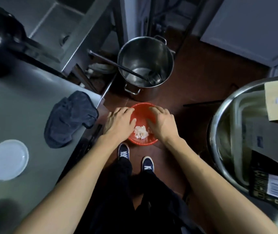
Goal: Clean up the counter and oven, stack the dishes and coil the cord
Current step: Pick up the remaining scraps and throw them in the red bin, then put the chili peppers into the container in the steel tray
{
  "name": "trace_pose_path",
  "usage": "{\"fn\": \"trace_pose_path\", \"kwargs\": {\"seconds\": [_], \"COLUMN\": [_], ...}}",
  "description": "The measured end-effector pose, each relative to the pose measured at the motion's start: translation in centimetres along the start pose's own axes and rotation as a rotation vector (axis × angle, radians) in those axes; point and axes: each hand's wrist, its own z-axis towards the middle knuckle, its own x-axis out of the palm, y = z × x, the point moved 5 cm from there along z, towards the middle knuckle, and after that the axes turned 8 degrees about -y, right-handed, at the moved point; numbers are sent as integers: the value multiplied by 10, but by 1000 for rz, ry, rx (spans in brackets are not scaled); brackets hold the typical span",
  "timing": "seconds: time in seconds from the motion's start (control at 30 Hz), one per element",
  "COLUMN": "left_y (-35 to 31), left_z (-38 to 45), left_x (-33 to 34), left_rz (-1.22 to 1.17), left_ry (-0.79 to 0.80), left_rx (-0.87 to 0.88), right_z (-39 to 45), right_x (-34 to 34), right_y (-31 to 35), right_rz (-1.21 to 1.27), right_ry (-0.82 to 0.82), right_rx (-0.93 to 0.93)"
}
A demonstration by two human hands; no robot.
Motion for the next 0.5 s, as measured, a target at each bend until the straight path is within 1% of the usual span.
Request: {"fn": "trace_pose_path", "kwargs": {"seconds": [0.1,0.27,0.5], "left_y": [1,29,98], "left_z": [-28,-85,-189], "left_x": [-21,-54,-90], "left_rz": [15,4,12], "left_ry": [-67,-175,-320], "left_rx": [-66,-222,-492], "right_z": [-4,-20,-61], "right_x": [-23,-39,-16], "right_y": [24,76,173], "right_rz": [-18,-19,-18], "right_ry": [-5,37,136], "right_rx": [-124,-320,-621]}}
